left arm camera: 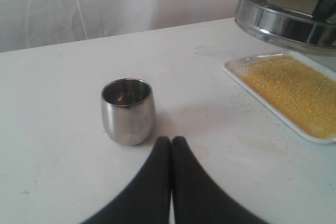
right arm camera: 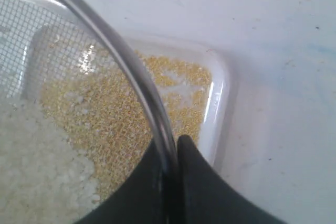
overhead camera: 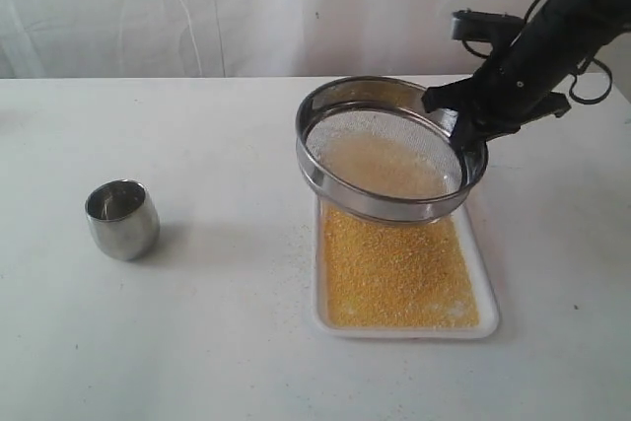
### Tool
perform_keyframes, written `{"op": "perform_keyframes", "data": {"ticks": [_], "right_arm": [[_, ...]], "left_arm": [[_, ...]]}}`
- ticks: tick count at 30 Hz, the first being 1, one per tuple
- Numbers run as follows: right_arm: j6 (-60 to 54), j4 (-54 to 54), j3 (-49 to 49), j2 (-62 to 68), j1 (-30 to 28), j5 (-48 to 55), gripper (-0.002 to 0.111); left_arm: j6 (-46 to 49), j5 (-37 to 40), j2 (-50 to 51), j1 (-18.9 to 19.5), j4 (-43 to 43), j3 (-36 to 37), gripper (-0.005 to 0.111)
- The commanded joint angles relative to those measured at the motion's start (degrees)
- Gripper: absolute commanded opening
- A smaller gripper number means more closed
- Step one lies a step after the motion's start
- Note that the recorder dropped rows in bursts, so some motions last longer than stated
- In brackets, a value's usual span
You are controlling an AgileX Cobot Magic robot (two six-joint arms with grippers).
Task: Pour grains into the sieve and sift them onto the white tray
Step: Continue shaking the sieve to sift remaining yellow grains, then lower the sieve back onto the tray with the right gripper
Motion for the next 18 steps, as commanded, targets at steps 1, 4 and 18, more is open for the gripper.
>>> {"op": "perform_keyframes", "data": {"ticks": [1,4,18], "right_arm": [[-11.2,3.8,-0.2,-0.6,1.8,5.9,0.000],[7.0,-7.0,-0.2,-0.4,0.8,-1.3,0.000],[-6.0,-1.5,-0.2,-0.1,2.6,5.2,0.000]], "left_arm": [[-0.3,-0.2,-0.3,-0.2,-0.1,0.2,0.000],[-0.3,-0.2,-0.3,-0.2,-0.1,0.2,0.000],[-0.3,-0.2,-0.3,-0.2,-0.1,0.2,0.000]]}}
